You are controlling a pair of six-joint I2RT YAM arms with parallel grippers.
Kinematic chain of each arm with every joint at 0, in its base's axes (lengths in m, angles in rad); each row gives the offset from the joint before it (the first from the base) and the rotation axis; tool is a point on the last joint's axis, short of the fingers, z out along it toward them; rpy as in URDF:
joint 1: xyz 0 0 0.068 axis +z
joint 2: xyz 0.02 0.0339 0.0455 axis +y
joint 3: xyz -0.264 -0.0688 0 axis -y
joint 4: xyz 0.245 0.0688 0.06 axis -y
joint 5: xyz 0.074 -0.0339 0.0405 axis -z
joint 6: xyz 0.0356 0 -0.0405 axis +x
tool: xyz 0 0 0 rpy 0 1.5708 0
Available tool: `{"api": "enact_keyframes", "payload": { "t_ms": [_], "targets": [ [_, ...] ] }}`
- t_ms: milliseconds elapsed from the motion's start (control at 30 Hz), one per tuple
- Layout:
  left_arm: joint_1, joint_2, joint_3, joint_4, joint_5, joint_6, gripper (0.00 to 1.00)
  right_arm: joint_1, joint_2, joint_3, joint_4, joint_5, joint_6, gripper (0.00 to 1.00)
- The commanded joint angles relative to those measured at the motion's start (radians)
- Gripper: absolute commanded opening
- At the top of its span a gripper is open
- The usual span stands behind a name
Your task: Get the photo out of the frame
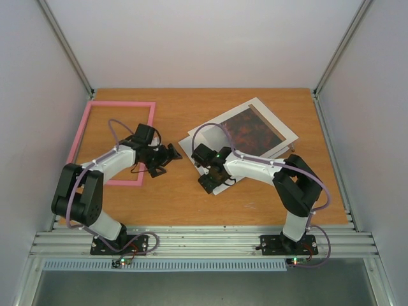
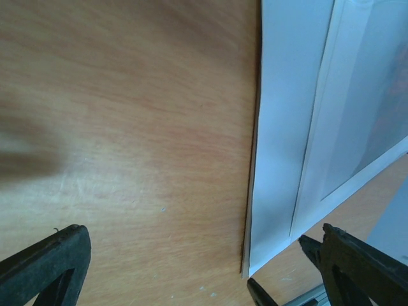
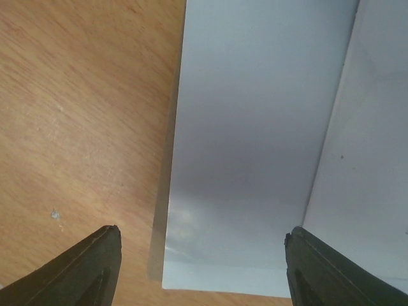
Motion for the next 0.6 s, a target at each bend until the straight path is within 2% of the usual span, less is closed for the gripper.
{"api": "enact_keyframes", "payload": {
  "t_ms": [0, 267, 567],
  "targets": [
    [-0.003, 0.029, 0.036, 0.032, 0.010, -0.002, 0.97, -0.014, 0.037, 0.034, 0.000, -0.025, 0.035, 0.71],
    [-0.003, 0.059, 0.032, 0.053, 0.035, -0.005, 0.96, -0.036, 0.016, 0.010, -0.033, -0.110, -0.034, 0.70],
    [-0.006, 0.081, 0.036, 0.060, 0.051, -0.001, 0.96, -0.066, 0.043, 0.015, -0.087, -0.161, -0.148, 0.74]
  ]
}}
